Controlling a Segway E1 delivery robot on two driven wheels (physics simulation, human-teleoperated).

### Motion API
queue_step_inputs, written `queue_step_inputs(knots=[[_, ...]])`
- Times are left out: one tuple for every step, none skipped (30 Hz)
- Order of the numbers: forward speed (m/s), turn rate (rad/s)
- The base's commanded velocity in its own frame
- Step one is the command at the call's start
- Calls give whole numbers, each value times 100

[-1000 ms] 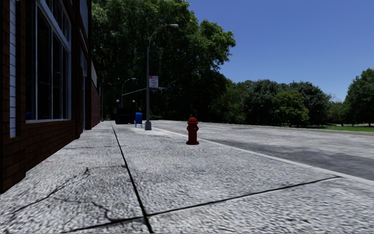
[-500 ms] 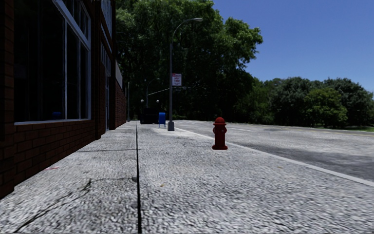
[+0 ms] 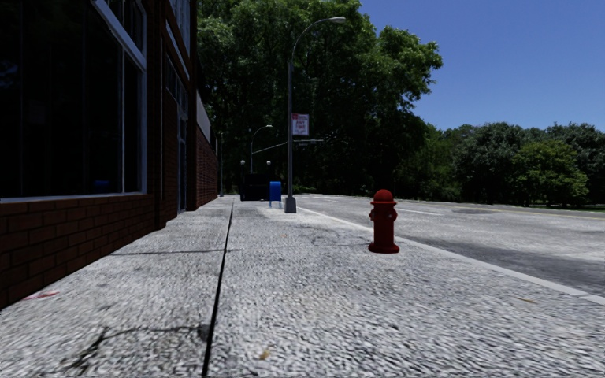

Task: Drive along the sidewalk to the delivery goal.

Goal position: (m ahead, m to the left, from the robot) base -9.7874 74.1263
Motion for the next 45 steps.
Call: queue_step_inputs(knots=[[145,57],[145,88],[145,107],[145,115],[145,115],[145,116],[145,114],[145,98],[145,81],[145,66],[145,50],[145,39],[145,39],[145,31],[145,20],[145,11],[145,9],[145,7],[145,2],[145,0],[145,0],[145,0],[145,0],[145,0],[145,0],[145,0],[145,0],[145,0],[145,0],[145,0],[145,0],[145,0],[145,0],[145,0],[145,0],[145,0],[145,0],[145,0],[145,0],[147,0],[162,0],[178,0],[186,0],[189,0],[192,0]])
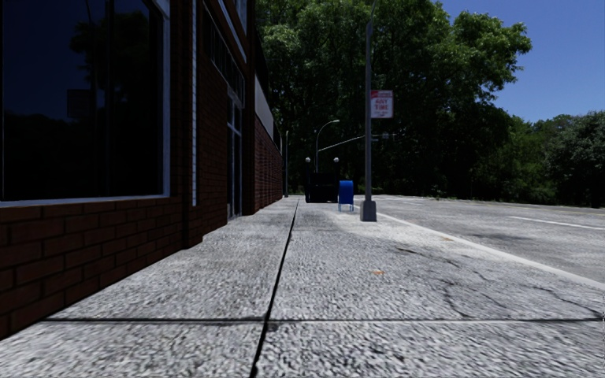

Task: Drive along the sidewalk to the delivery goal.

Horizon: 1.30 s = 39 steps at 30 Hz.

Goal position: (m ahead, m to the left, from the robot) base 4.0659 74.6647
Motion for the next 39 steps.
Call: queue_step_inputs(knots=[[196,0],[200,0],[200,0],[200,0],[200,0],[200,0],[200,0],[200,0],[200,0],[200,0],[200,0],[200,0],[200,0],[200,0],[200,0],[200,0],[200,0],[200,0],[200,0],[200,0],[200,0],[200,0],[200,0],[200,0],[200,0],[200,0],[200,0],[200,0],[200,0],[200,0],[200,0],[200,0],[200,0],[200,0],[200,0],[200,0],[200,0],[200,0],[200,0]])
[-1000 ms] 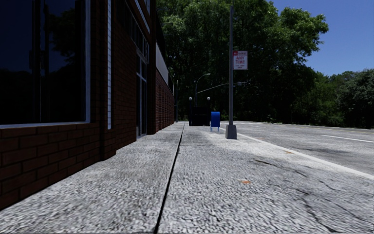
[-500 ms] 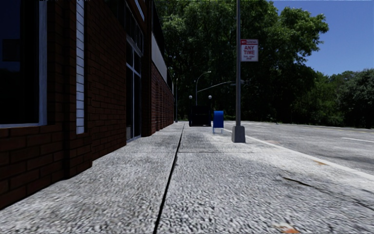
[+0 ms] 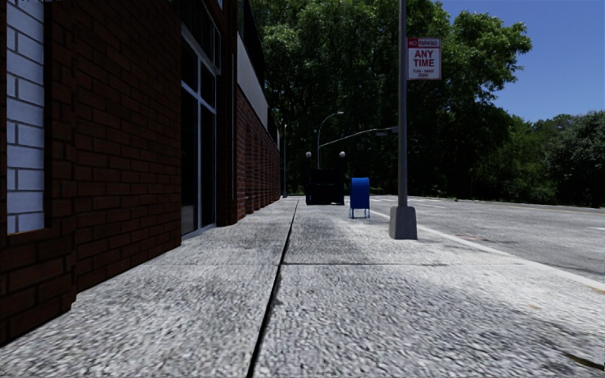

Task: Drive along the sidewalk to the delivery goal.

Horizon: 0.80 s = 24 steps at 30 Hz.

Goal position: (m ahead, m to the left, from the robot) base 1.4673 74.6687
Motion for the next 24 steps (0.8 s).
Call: queue_step_inputs(knots=[[200,0],[200,0],[200,0],[200,0],[200,0],[200,0],[200,0],[200,0],[200,0],[200,0],[200,0],[200,0],[200,0],[200,0],[200,0],[200,0],[200,0],[200,0],[200,0],[200,0],[200,0],[200,0],[200,0],[200,0]])
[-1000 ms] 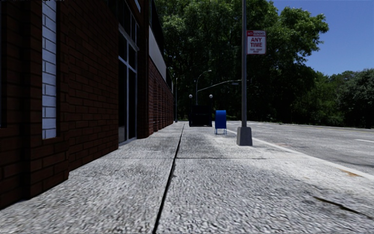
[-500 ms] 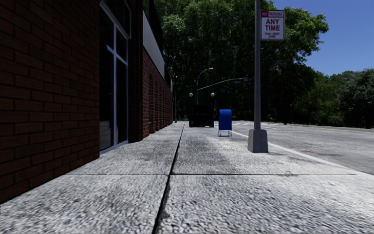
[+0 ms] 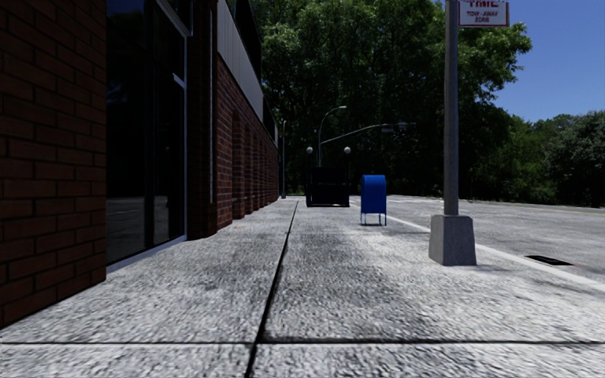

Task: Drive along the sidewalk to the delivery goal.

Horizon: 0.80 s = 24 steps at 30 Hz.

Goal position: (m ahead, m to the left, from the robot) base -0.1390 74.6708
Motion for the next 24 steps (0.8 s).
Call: queue_step_inputs(knots=[[200,0],[200,0],[200,0],[200,0],[200,0],[200,0],[200,0],[200,0],[200,0],[200,0],[200,0],[200,0],[200,0],[200,0],[200,0],[200,0],[200,0],[200,0],[200,0],[200,0],[200,0],[200,0],[200,0],[200,0]])
